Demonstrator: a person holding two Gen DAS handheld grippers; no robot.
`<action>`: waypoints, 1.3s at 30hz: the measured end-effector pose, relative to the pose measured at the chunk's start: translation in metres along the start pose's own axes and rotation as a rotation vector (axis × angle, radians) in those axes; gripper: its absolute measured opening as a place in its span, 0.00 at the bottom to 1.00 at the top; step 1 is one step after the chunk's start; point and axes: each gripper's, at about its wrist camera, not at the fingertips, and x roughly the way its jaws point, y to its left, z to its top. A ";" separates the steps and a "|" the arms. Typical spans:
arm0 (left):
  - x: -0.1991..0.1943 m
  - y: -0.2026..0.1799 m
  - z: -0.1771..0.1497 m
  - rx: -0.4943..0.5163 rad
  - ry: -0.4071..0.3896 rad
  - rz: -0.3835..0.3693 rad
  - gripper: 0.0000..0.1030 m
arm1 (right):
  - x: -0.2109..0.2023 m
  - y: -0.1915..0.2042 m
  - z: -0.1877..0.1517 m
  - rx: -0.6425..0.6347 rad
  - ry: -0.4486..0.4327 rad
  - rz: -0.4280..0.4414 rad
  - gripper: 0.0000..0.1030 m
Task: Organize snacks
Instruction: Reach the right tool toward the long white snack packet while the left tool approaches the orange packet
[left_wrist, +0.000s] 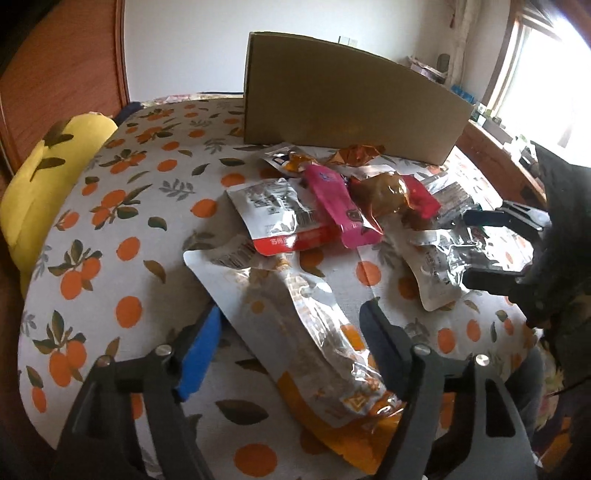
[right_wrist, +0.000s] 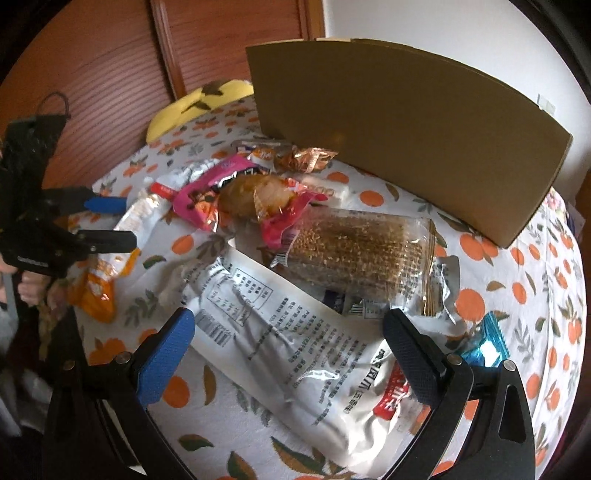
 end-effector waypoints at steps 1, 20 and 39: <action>0.001 -0.002 -0.001 0.008 -0.003 0.011 0.73 | 0.002 0.000 0.000 -0.015 0.011 -0.003 1.00; -0.017 -0.012 0.000 0.039 -0.087 0.020 0.32 | -0.004 0.023 -0.014 -0.128 0.061 0.002 0.69; -0.025 -0.025 -0.002 0.059 -0.113 0.002 0.29 | -0.004 0.027 -0.012 -0.076 0.042 -0.011 0.57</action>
